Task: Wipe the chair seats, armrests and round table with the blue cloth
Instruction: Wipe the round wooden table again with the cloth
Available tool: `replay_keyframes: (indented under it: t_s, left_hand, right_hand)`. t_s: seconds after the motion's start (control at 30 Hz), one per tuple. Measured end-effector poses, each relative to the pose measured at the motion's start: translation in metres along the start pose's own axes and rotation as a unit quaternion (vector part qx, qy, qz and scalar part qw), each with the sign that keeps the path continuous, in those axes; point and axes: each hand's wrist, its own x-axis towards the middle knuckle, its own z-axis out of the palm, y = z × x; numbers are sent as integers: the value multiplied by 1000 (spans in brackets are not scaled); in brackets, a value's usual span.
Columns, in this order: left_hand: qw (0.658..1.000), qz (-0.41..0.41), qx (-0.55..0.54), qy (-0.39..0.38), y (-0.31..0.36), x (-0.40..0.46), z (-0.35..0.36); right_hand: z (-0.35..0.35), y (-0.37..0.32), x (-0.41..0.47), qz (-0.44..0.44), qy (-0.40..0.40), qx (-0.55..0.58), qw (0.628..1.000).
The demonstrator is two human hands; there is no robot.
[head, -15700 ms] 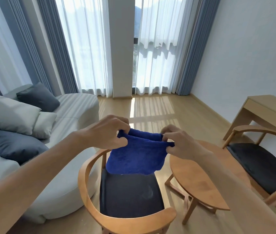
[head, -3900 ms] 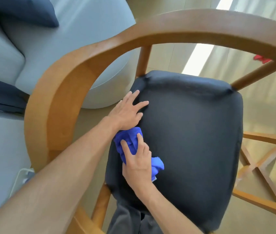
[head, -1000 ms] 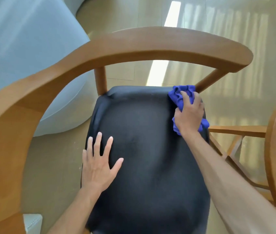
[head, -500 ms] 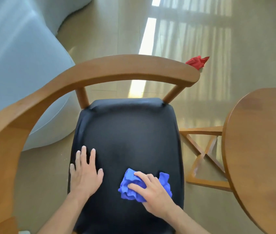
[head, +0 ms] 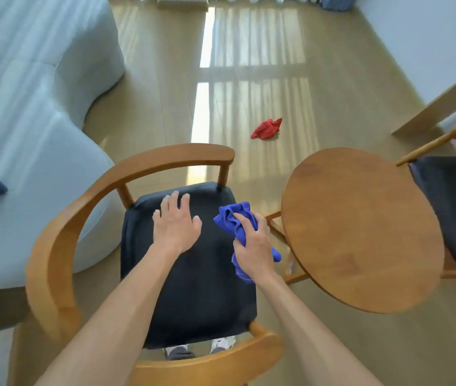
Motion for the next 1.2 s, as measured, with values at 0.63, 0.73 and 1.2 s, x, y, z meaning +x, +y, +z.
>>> replay_keyframes:
  t_s: [0.63, 0.73, 1.2]
  left_hand:
    - [972, 227, 55, 10, 134, -137, -88]
    - [960, 275, 51, 4, 167, -160, -83]
    - [921, 383, 66, 17, 360, -240, -32]
  right_hand:
    - [-195, 6, -183, 70, 207, -56, 974]
    - [-217, 19, -210, 91, 231, -78, 966]
    - [-349, 149, -278, 114, 315, -95, 937]
